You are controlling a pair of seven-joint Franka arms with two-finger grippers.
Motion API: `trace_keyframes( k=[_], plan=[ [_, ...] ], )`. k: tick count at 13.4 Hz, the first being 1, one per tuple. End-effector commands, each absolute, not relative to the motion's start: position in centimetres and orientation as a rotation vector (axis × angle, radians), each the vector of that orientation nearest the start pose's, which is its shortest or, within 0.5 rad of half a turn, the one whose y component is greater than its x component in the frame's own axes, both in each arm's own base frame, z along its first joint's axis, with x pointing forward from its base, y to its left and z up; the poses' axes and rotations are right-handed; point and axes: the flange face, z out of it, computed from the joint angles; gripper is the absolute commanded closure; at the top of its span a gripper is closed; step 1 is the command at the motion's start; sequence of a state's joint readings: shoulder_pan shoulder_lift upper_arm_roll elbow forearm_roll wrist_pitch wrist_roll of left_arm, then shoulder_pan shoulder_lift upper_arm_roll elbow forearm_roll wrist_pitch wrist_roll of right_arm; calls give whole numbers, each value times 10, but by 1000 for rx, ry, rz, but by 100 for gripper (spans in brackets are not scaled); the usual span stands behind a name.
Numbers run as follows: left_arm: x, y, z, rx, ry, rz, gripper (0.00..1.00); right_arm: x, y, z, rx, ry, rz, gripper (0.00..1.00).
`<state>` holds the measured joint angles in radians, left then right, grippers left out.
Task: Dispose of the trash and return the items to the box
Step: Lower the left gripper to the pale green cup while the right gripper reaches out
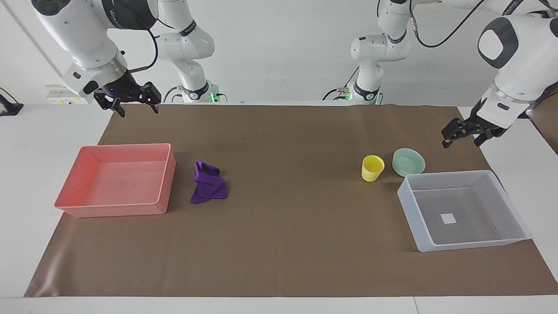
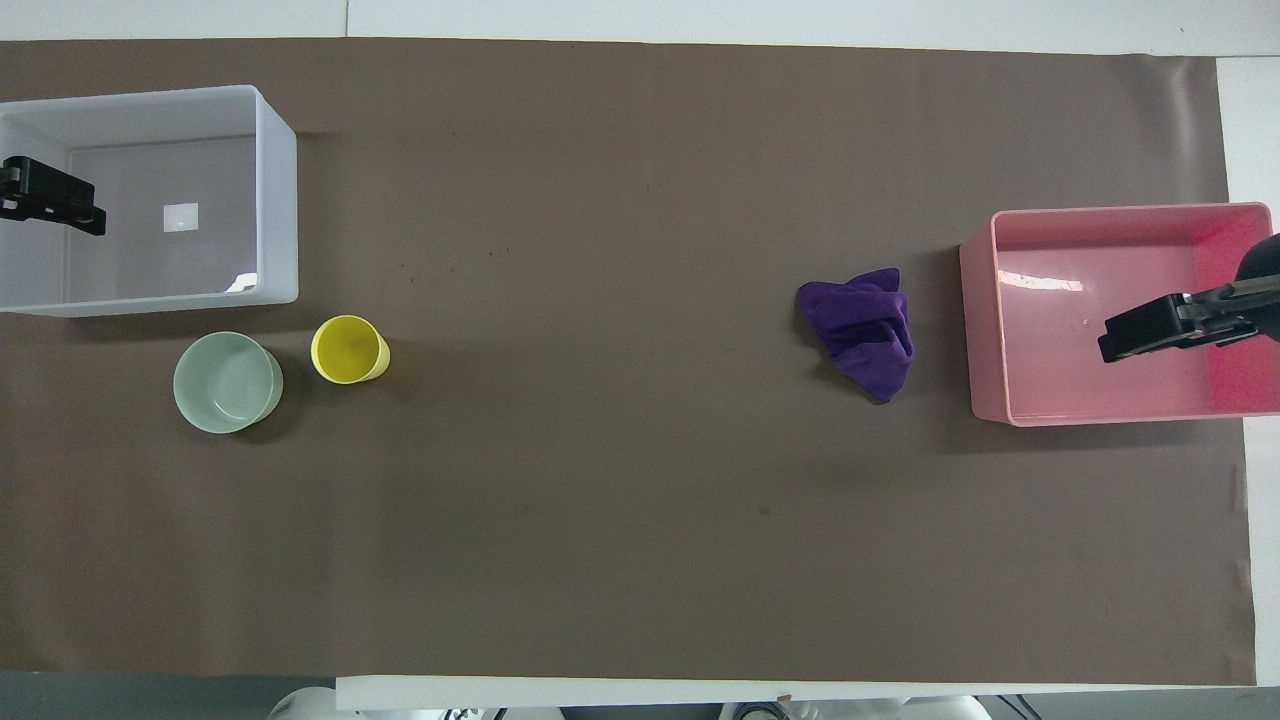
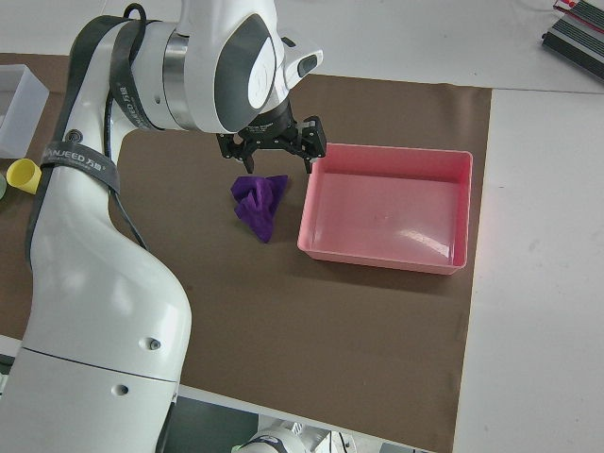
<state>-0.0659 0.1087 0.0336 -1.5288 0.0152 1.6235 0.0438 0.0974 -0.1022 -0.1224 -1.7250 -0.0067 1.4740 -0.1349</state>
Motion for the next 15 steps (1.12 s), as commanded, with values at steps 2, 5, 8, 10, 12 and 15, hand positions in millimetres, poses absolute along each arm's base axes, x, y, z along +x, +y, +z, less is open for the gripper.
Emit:
trace_keyframes(
  k=[2, 5, 8, 10, 12, 15],
  plan=[
    [588, -15, 595, -3103, 128, 27, 0, 505, -17, 599, -3102, -146, 213, 0],
    [576, -15, 576, -3106, 106, -7, 0, 504, -17, 600, -3101, -143, 220, 0],
    [515, 4, 493, -3115, 70, -71, 0, 490, -32, 612, -3093, -105, 245, 0],
    [492, 24, 458, -3119, 26, -11, 0, 489, -31, 614, -3093, -107, 238, 0],
    [489, 25, 441, -3120, 19, 40, 0, 486, -31, 616, -3089, -138, 242, 0],
    [482, 34, 409, -3120, -9, -17, 0, 503, -5, 603, -3085, -210, 99, 0]
  ],
)
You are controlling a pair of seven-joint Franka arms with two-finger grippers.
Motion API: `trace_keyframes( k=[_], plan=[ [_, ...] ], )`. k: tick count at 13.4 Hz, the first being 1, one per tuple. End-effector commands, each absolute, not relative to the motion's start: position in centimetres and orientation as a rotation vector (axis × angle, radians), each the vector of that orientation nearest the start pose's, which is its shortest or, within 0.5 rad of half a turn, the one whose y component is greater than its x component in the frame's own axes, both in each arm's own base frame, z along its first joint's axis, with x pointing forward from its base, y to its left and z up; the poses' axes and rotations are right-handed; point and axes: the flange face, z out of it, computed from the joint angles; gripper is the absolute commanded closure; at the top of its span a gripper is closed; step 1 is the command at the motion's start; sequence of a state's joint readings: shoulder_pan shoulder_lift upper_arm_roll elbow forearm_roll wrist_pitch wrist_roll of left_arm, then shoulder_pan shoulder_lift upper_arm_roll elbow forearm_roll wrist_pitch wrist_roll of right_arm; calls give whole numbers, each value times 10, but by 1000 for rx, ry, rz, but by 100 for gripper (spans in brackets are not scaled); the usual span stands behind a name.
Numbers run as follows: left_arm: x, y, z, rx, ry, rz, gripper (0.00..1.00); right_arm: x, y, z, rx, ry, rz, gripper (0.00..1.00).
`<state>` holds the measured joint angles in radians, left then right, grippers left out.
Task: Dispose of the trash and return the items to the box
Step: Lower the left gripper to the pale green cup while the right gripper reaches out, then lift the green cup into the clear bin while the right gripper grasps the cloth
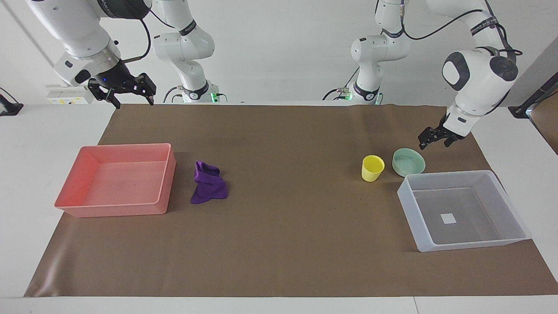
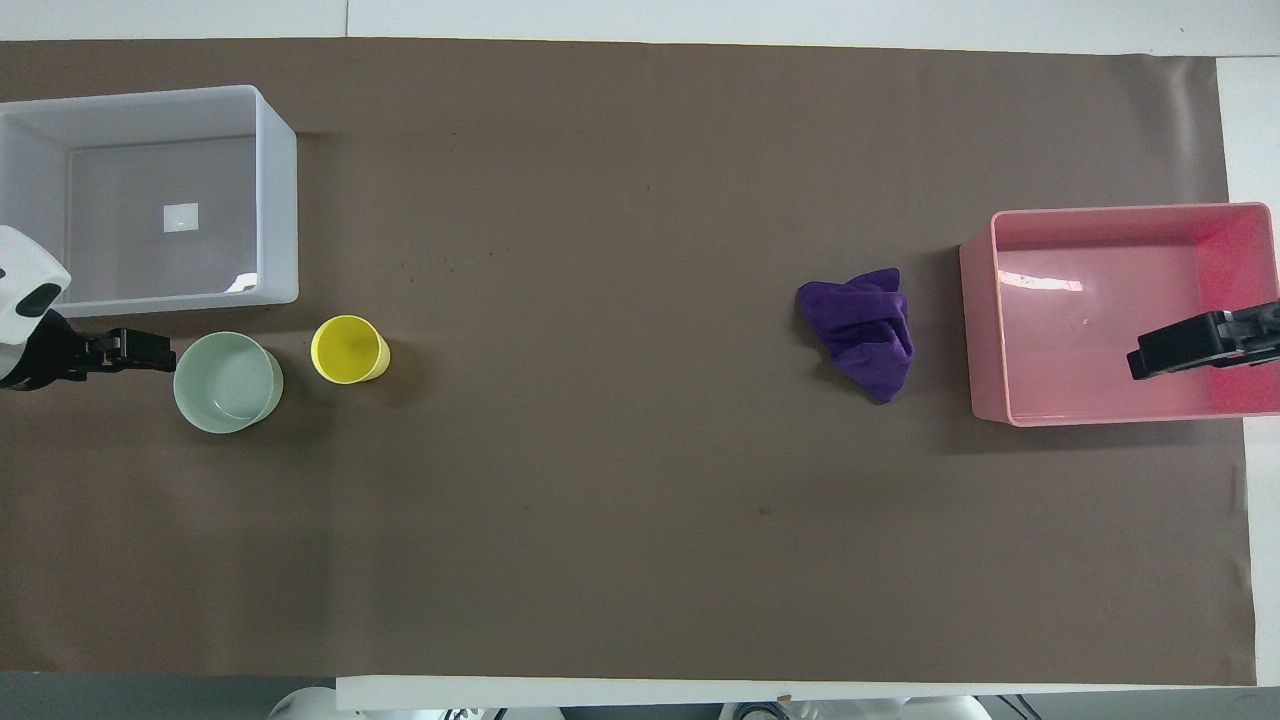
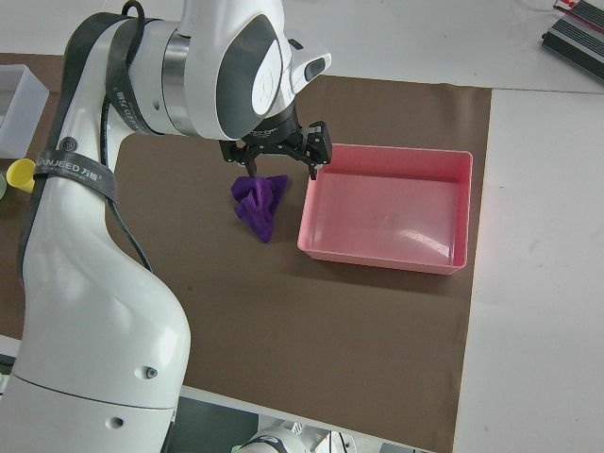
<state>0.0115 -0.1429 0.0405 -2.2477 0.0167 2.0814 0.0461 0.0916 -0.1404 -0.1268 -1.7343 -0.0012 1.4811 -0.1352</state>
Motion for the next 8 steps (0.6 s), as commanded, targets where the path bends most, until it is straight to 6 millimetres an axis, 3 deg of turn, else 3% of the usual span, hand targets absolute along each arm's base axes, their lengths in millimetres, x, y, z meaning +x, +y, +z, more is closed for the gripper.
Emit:
trace_keyframes(
  k=[1, 5, 6, 7, 8],
  plan=[
    [481, 35, 402, -3120, -8, -31, 0, 514, 10, 591, -3065, -225, 83, 0],
    [489, 44, 366, -3118, -41, -50, 2, 561, 81, 520, -3053, -285, 55, 0],
    [497, 42, 354, -3116, -72, -86, 32, 566, 96, 500, -3053, -301, 40, 0],
    [498, 39, 348, -3116, -84, -87, 80, 568, 105, 476, -3053, -316, 26, 0],
    [497, 41, 343, -3116, -82, -73, 98, 568, 113, 449, -3056, -331, 10, 0]
  ],
)
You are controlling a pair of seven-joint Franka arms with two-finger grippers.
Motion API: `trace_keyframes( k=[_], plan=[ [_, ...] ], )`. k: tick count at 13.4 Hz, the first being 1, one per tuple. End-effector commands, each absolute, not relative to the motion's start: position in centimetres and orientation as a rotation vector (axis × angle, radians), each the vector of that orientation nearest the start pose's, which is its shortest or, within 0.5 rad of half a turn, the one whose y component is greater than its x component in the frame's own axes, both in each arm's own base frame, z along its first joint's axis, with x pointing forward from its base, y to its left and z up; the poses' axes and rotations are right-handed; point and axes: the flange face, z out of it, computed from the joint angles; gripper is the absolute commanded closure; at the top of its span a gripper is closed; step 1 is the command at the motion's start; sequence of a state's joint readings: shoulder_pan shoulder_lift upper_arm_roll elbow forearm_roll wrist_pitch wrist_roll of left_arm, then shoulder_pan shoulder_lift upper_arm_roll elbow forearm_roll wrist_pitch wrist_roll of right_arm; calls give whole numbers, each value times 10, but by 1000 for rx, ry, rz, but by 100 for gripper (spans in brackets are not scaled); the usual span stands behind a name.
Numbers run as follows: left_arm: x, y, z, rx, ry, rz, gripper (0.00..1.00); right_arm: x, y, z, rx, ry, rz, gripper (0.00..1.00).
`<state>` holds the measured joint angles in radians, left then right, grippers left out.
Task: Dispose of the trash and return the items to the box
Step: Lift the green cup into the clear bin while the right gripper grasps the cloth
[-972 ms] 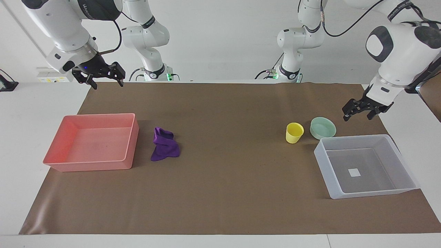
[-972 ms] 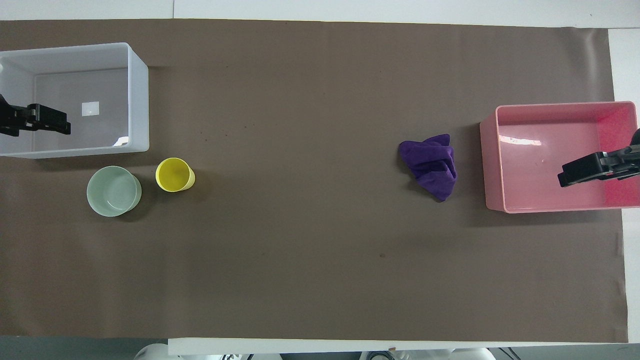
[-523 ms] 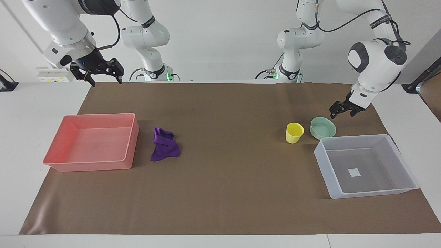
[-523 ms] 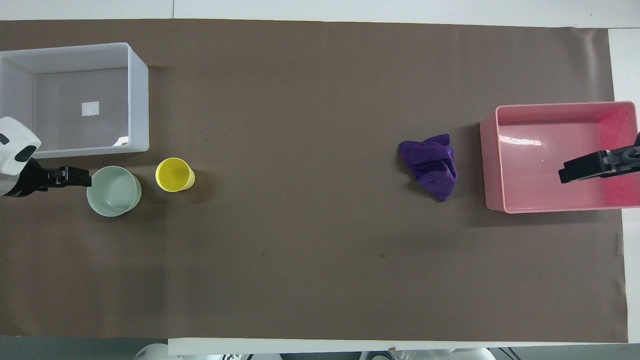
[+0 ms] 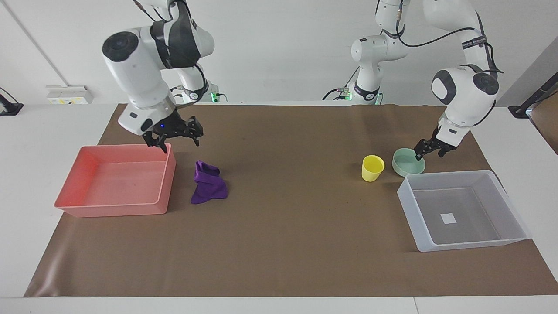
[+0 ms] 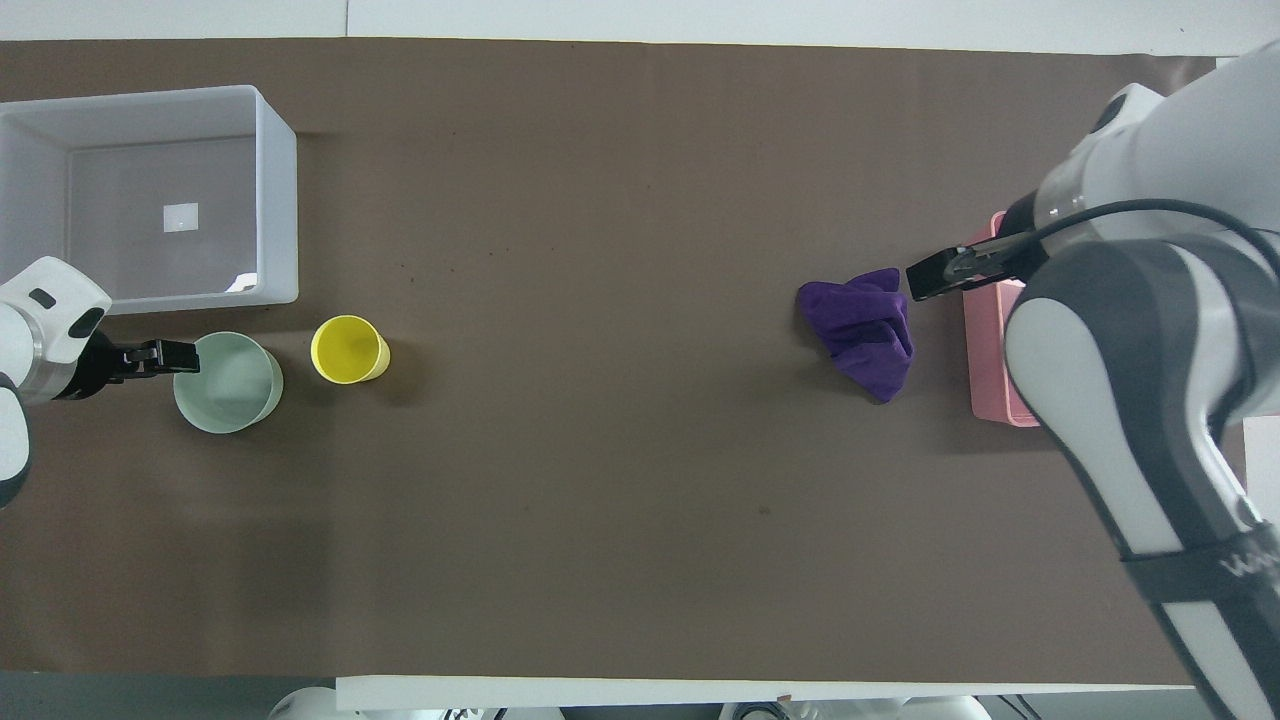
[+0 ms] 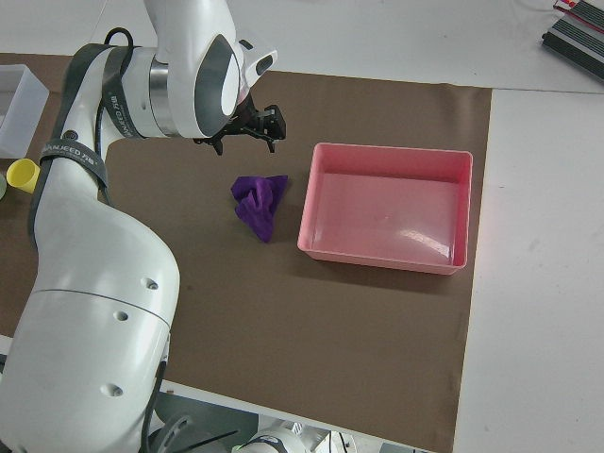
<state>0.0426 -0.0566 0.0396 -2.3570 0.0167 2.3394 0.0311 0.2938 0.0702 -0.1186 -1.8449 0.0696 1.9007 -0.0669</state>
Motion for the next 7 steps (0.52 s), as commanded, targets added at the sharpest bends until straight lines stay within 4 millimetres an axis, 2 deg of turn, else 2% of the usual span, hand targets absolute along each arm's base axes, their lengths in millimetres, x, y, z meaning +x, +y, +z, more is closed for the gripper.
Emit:
trace_keyframes(
  k=[1, 3, 5, 7],
  plan=[
    [496, 42, 343, -3116, -77, -72, 100, 568, 123, 426, -3058, -348, -11, 0],
    [496, 43, 343, -3116, -82, -72, 100, 565, 125, 397, -3064, -353, 35, 0],
    [496, 44, 343, -3116, -84, -70, 100, 552, 142, 369, -3063, -397, 27, 0],
    [498, 40, 347, -3117, -87, -54, 100, 546, 141, 337, -3069, -395, -17, 0]
  ],
)
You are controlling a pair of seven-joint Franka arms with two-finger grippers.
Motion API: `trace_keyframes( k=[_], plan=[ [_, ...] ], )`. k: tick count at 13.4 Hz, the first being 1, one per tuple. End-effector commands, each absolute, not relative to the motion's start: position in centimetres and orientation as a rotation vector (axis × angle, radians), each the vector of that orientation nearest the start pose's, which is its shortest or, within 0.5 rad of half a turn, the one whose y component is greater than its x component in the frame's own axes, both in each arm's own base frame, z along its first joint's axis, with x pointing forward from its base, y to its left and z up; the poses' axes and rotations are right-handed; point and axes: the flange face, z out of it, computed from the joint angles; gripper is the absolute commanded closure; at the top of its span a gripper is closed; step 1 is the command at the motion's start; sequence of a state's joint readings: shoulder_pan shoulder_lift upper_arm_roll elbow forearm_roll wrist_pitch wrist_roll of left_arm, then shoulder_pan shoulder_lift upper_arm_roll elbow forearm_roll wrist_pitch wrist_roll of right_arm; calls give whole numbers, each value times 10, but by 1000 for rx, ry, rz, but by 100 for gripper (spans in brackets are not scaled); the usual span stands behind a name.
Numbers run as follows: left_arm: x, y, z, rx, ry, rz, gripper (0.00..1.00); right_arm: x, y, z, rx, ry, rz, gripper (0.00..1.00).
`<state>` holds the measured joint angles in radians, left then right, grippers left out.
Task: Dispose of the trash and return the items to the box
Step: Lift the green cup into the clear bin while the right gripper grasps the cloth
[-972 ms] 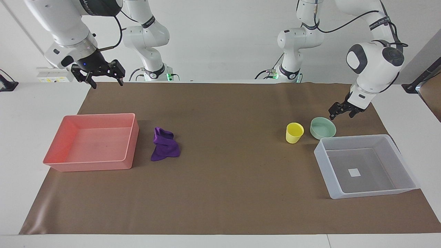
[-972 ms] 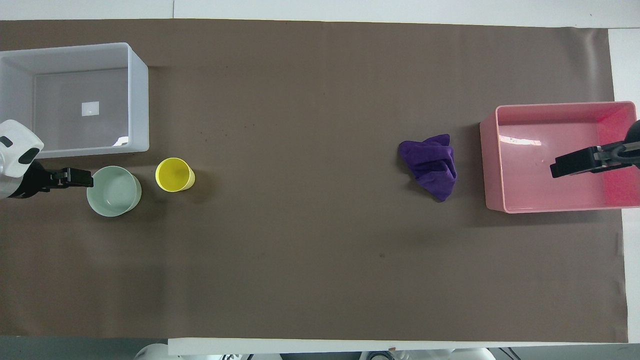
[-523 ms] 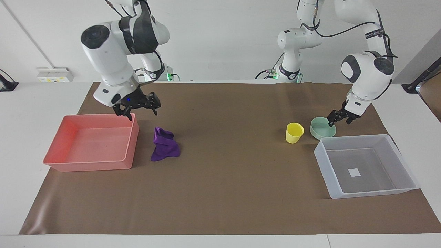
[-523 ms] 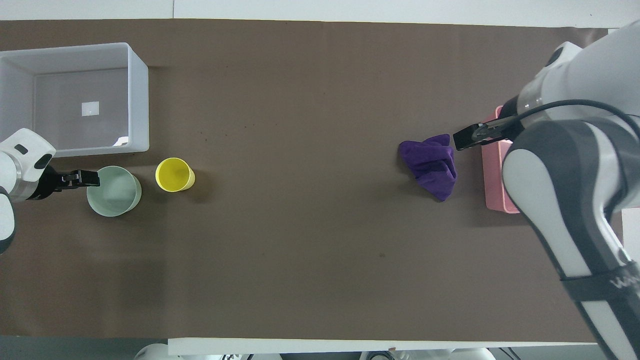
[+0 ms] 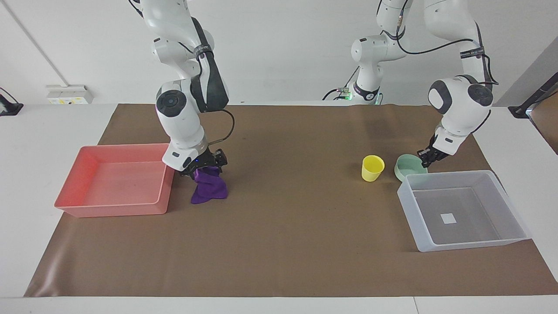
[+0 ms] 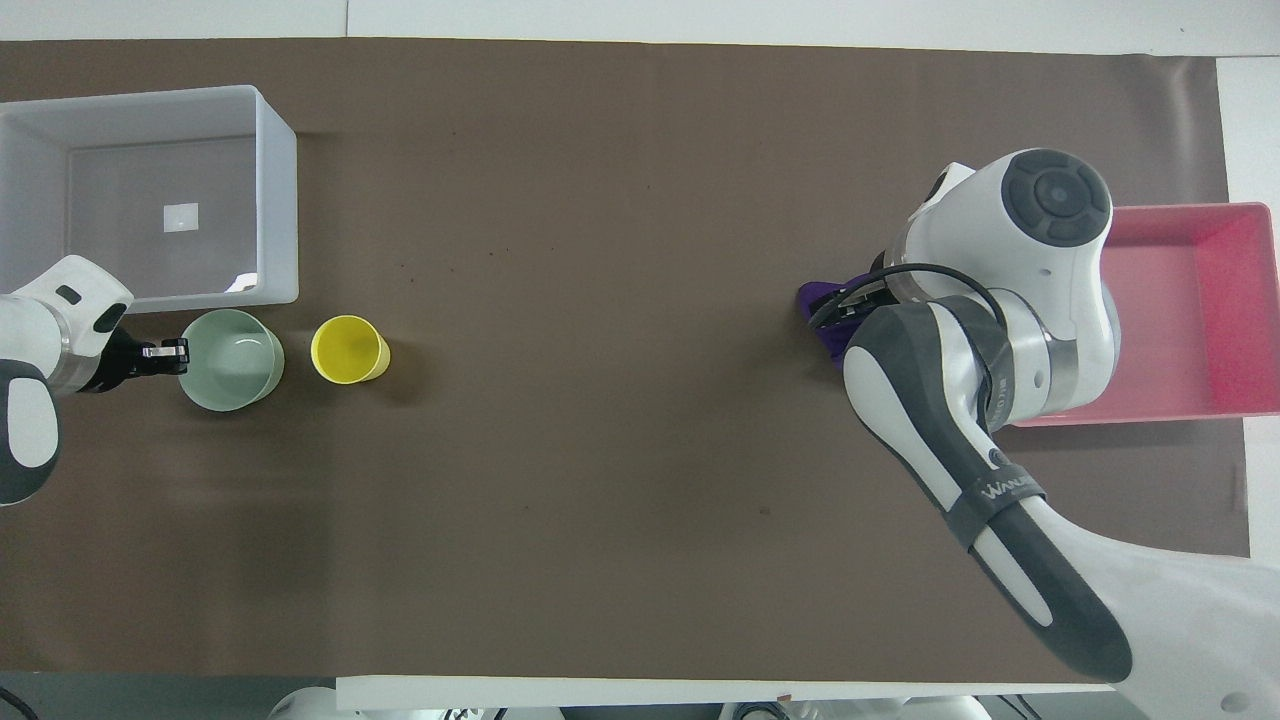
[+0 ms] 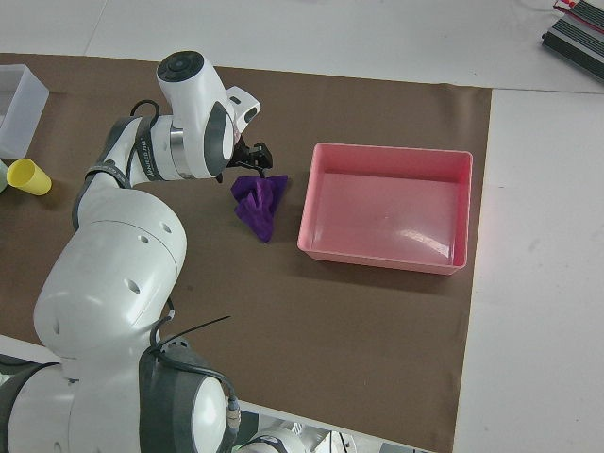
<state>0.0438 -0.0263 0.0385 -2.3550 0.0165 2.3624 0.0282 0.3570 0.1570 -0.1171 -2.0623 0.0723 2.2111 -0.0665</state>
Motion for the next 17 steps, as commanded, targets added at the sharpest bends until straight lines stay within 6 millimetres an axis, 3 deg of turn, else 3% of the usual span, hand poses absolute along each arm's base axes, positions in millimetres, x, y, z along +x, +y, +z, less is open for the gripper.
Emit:
trace_keyframes(
  k=[1, 4, 5, 7, 8, 12, 14, 15, 17],
  plan=[
    [500, 37, 358, -3117, -86, -42, 100, 547, 142, 326, -3072, -398, -18, 1],
    [511, 34, 438, -3120, -105, 44, 100, 546, 135, 306, -3080, -390, 6, 6],
    [515, 34, 462, -3122, -123, 67, 100, 544, 134, 301, -3082, -387, 13, 14],
    [520, 33, 501, -3138, -135, 82, 100, 541, 128, 296, -3085, -379, 41, 60],
    [523, 32, 510, -3161, -150, 70, 100, 542, 120, 297, -3088, -355, 48, 76],
    [571, 44, 548, -3239, -262, -114, 100, 544, 114, 303, -3089, -333, 62, 98],
    [619, 58, 534, -3235, -315, -175, 100, 555, 105, 337, -3084, -310, 86, 98],
    [645, 62, 512, -3225, -327, -202, 100, 563, 95, 362, -3081, -289, 100, 98],
    [672, 70, 467, -3198, -346, -290, 100, 576, 82, 408, -3075, -265, 130, 98]
  ],
)
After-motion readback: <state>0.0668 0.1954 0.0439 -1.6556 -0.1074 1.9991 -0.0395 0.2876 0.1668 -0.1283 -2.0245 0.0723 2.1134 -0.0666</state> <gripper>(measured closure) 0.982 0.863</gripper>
